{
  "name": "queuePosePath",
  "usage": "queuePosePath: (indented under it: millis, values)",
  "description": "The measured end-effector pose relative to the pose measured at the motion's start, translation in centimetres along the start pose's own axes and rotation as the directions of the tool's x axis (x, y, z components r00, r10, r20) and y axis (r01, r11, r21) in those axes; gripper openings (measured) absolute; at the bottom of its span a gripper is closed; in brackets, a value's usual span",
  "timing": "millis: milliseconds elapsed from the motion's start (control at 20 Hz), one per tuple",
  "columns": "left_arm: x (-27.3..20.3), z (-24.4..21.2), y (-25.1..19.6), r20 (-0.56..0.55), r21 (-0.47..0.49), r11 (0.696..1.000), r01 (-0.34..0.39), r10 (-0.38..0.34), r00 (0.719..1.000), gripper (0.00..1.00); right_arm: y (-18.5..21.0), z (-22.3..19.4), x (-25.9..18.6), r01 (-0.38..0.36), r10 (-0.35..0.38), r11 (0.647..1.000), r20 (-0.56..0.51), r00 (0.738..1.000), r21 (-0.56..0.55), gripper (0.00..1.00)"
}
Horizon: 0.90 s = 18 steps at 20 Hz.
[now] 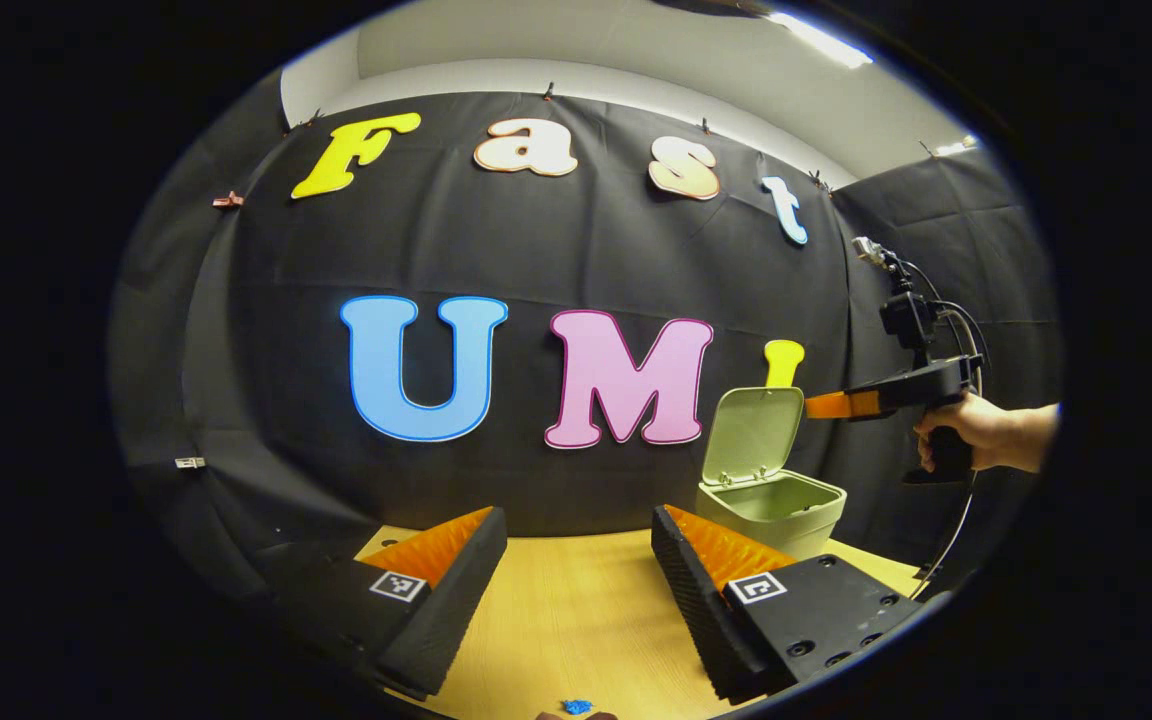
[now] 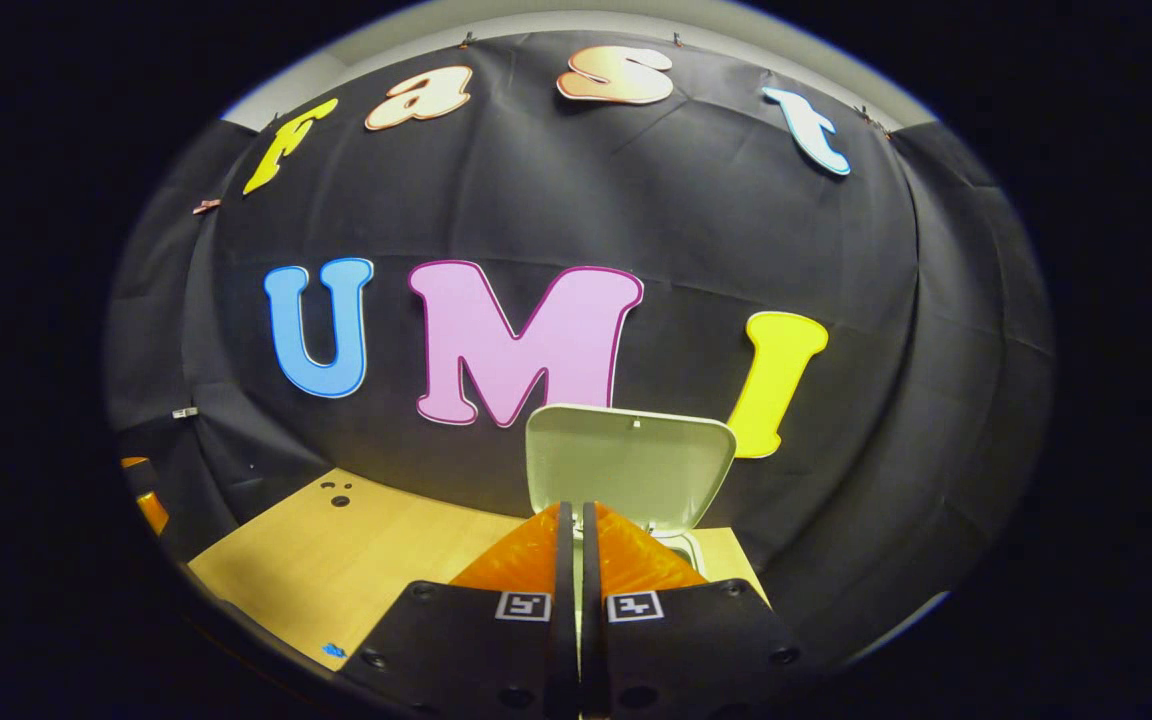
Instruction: Press the lid of the desktop garbage bin to open it, pick up the crumpled paper on the desktop and throw it into the bin, then pick up the pop can on the desktop and drop it into the bin, and finally close the garbage bin lid.
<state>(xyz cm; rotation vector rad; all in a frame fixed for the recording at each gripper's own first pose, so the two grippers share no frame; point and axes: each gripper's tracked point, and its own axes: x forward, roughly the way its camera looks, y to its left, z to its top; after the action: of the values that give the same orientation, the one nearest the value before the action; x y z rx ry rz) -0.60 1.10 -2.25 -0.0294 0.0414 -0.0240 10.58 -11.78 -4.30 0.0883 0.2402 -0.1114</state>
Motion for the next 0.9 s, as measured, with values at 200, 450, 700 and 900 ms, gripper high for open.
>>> queuePosePath:
  millis: [200,450,700,900]
  values:
    - [-0.4,-0.1,-0.1,0.004,0.006,1.0,0.005,-0.005,1.0,0.94,1.0,1.1,-1.8,-0.001,0.004,0.998,0.059,0.998,-0.055,0.22]
    - [-1.3,-0.9,-0.2,-0.018,0.004,1.0,0.019,-0.019,1.0,0.94,3.4,1.7,-4.4,-0.011,0.025,0.993,0.116,0.993,-0.122,0.49]
    - [-2.2,-4.0,0.1,-0.089,0.005,1.0,0.019,-0.018,0.996,0.94,6.1,1.4,-7.0,-0.042,0.06,0.991,0.144,0.988,-0.124,0.63]
    - [-2.7,-6.4,-0.3,-0.144,-0.006,1.0,0.03,-0.031,0.989,0.94,7.2,0.1,-8.2,-0.053,0.065,0.994,0.13,0.989,-0.096,0.69]
